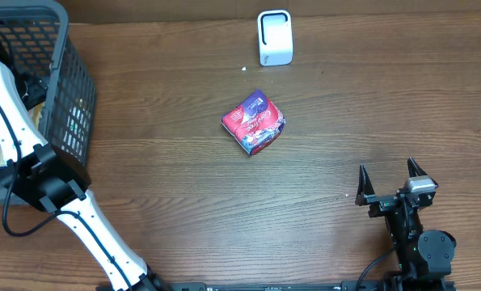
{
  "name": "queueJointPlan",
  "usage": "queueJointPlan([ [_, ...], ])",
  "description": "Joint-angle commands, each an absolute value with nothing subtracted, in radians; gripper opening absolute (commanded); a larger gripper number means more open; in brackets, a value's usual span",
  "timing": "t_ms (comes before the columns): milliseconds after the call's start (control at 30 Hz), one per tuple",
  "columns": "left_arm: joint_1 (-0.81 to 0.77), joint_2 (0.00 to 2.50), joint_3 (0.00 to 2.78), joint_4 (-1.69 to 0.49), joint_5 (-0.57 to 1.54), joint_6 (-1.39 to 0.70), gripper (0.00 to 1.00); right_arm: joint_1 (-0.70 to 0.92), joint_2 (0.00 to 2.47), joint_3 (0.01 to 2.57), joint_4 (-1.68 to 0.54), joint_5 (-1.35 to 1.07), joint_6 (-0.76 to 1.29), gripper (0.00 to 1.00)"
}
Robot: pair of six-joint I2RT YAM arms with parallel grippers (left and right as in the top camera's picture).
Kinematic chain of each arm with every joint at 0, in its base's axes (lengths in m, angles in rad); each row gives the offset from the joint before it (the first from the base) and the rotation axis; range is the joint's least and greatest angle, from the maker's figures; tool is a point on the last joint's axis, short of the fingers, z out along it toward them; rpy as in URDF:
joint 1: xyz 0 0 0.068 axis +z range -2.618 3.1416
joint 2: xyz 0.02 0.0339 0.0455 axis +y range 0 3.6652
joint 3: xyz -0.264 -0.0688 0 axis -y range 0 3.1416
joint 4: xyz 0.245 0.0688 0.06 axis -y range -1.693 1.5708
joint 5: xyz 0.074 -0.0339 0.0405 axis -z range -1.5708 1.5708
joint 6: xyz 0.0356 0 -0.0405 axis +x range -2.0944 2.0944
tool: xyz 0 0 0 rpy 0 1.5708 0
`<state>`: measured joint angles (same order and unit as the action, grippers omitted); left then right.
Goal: Scan the item barcode
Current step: 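Lower the left gripper into the basket over the yellow-white pouch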
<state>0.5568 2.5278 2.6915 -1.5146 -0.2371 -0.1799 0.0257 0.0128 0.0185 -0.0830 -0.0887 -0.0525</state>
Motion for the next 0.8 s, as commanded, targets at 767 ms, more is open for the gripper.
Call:
queueJointPlan([
  [767,0.564,2.571,2.693,-1.434,-0.270,-0.084,0.87,0.017,0.003,0.008,-0.079,-0.079,-0.053,1.00],
])
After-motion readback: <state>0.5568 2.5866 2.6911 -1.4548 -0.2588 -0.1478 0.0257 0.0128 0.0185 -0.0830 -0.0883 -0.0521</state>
